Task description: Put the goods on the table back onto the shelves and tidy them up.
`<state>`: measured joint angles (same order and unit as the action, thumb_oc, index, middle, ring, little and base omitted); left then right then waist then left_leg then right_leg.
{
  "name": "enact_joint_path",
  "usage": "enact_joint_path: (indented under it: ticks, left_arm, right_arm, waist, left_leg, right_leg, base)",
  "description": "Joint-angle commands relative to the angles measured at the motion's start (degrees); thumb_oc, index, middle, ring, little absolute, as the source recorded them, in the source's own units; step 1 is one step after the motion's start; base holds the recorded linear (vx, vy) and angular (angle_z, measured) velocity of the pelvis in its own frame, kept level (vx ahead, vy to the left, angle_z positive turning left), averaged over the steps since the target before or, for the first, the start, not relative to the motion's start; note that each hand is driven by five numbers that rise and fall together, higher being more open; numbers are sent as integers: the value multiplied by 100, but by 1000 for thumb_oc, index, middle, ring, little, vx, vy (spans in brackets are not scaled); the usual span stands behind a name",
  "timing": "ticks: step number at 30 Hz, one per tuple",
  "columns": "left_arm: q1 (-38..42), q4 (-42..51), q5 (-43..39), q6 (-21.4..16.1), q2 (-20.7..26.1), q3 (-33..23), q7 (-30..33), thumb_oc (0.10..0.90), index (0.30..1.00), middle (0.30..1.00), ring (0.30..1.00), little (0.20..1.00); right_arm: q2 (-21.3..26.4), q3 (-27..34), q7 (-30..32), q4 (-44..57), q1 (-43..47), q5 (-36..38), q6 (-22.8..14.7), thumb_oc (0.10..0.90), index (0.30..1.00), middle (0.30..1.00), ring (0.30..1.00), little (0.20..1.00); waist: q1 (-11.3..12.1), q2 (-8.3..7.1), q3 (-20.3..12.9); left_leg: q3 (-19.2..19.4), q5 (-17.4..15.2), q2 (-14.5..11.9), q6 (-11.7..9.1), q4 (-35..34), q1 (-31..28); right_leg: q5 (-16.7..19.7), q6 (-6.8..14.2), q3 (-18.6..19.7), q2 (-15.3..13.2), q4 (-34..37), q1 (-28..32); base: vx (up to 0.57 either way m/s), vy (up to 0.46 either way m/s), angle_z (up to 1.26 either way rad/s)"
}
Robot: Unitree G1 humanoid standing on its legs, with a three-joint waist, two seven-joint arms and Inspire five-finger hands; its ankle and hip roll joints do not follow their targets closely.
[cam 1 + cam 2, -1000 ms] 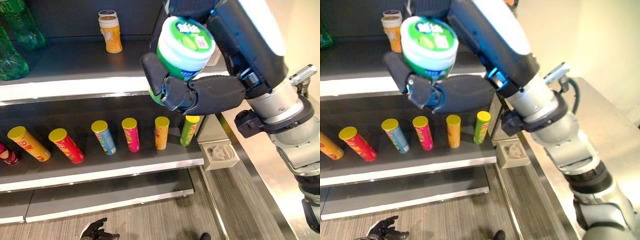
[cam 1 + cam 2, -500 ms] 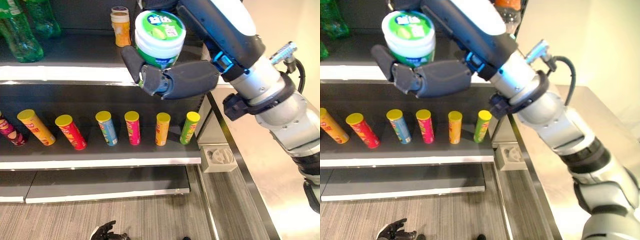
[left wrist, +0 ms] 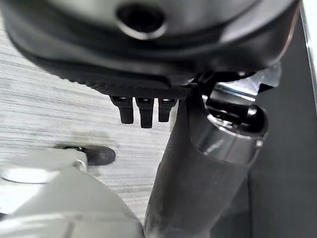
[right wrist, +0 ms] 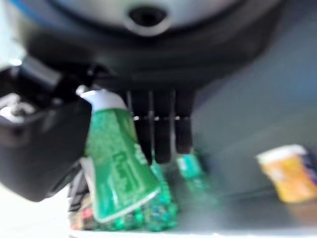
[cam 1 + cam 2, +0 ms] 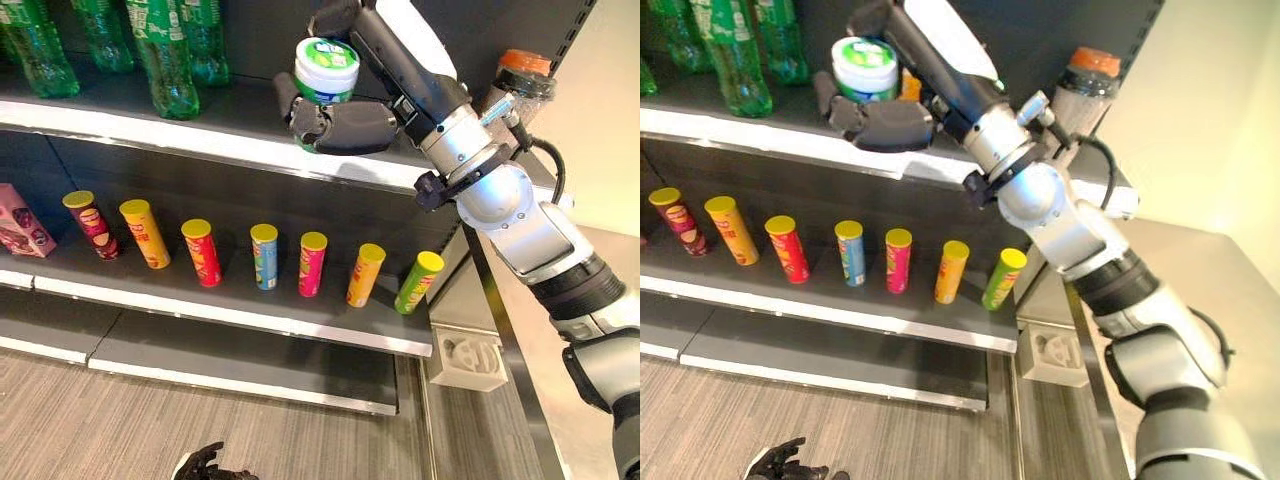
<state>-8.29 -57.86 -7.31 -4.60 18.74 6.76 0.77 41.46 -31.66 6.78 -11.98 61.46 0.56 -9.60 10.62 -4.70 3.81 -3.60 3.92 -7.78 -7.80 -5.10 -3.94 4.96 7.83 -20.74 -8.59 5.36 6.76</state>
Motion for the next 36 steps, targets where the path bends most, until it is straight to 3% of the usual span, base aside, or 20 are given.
enact_joint_path:
  ticks: [1, 12, 19, 36]
  left_arm:
    - [295, -55, -140, -144, 363, 424, 62, 800, 900, 900, 900, 900]
    - [287, -83, -189, -184, 526, 569, 48, 800, 900, 900, 900, 900]
    - [266, -100, -221, -193, 561, 581, 65, 800, 900, 900, 900, 900]
    - [265, -34, -189, -147, 591, 543, 72, 800, 900, 900, 900, 900]
  right_arm:
    - [67, 99, 596, -526, 1093, 53, -31, 400, 300, 300, 300, 300]
    - [80, -70, 763, -2188, 1498, 224, 124, 400, 300, 300, 300, 300]
    - [44, -145, 799, -2489, 1604, 293, 116, 400, 300, 300, 300, 300]
    - [-157, -160, 695, -2145, 1476, 481, 60, 400, 300, 300, 300, 300]
  waist:
    - [187, -119, -80]
    - [446, -141, 48]
    - [499, -182, 78]
    - [420, -260, 46]
  left_leg:
    - [222, -544, 485, 354, 10, -13]
    - [-117, -403, 567, 314, 10, 310]
    - [-142, -381, 577, 298, 10, 412]
    - [-73, -446, 555, 315, 10, 346]
  right_leg:
    - [-444, 141, 228, -182, -149, 62]
    - [-422, 161, -207, -267, -130, 58]
    - [-394, 169, -271, -264, -78, 18]
    - [-407, 156, -224, -246, -69, 33]
  base:
    - [-12, -12, 29]
    - [-3, -13, 23]
    - [2, -7, 9]
    - [0, 0, 0]
